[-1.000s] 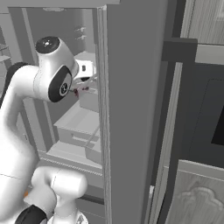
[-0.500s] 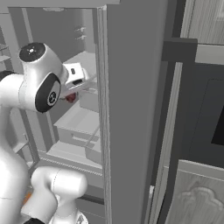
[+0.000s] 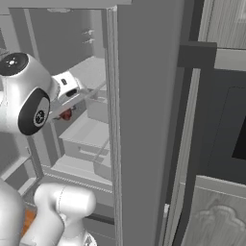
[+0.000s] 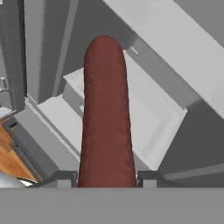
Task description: Retrieve the sausage and cheese from the fridge and place them on the cutting board on the counter.
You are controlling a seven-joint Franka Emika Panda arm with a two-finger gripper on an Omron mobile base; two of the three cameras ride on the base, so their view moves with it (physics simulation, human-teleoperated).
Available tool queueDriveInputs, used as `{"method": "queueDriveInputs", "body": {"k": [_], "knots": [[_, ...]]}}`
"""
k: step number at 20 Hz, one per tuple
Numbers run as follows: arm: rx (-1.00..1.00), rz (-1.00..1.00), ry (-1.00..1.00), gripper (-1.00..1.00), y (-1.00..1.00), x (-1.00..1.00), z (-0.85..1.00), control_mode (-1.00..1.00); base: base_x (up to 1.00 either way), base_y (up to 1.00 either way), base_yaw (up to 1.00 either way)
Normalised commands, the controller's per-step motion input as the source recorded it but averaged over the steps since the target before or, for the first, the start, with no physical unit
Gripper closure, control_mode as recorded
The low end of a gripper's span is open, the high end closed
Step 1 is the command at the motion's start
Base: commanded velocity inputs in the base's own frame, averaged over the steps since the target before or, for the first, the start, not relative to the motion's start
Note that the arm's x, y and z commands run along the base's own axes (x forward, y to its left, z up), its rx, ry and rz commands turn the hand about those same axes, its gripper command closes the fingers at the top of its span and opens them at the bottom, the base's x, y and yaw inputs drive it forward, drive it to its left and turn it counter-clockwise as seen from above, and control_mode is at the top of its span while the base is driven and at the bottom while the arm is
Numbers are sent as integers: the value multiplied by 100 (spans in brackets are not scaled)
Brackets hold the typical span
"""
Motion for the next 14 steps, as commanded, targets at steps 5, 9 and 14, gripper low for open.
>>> {"method": "queueDriveInputs", "body": {"k": [5,9,14], "knots": [[-7,10,3,100,4,-16,0,100,-15,1,7],[0,0,0,100,0,0,0,100,-43,11,20],[0,0,0,100,0,0,0,100,-63,1,19]]}}
